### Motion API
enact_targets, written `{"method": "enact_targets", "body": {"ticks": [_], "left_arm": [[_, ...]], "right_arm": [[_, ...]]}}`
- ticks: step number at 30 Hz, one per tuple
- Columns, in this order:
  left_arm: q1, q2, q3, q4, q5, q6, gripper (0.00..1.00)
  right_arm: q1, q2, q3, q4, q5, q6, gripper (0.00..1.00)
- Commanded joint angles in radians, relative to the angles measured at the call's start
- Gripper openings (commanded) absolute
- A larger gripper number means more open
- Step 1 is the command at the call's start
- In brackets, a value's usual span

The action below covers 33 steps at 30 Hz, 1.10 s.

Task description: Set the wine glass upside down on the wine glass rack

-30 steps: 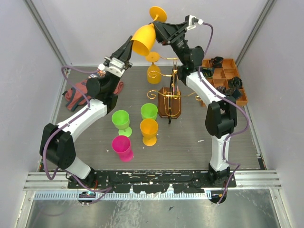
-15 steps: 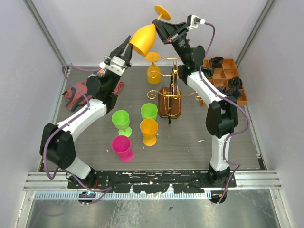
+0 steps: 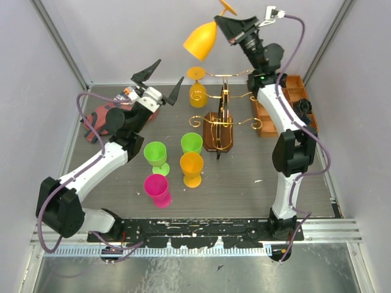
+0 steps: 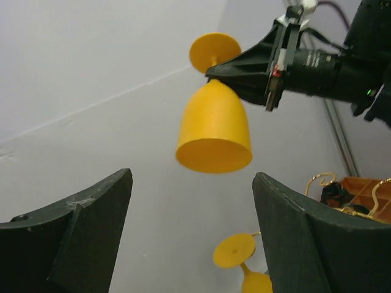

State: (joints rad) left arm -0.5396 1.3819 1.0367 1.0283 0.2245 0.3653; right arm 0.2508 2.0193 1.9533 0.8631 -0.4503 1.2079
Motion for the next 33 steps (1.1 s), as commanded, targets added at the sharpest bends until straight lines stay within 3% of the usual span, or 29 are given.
{"method": "enact_targets", "body": {"ticks": [1, 6, 18, 25, 33], "left_arm": [[-0.003, -0.089, -0.006, -0.192, -0.091, 0.057, 0.86], [-0.002, -0.092, 0.112, -0.423, -0.359, 0.08, 0.87], [0.016, 0.03, 0.287, -0.566, -0.49, 0.014, 0.86], [0.121, 0.087, 0.407, -0.739, -0.505, -0.242, 0.86], [0.194, 0.082, 0.397, -0.81, -0.462, -0.328, 0.83]], "right_arm": [[-0.106, -0.156, -0.021, -0.199, 0.001, -0.262, 0.01], [-0.226, -0.298, -0.15, -0.366, 0.043, -0.459, 0.01], [-0.424, -0.588, -0.546, -0.541, 0.13, -0.866, 0.01], [-0.491, -0.619, -0.821, -0.272, 0.063, -0.943, 0.01], [-0.493, -0.55, -0.947, -0.052, -0.063, -1.078, 0.01]]}}
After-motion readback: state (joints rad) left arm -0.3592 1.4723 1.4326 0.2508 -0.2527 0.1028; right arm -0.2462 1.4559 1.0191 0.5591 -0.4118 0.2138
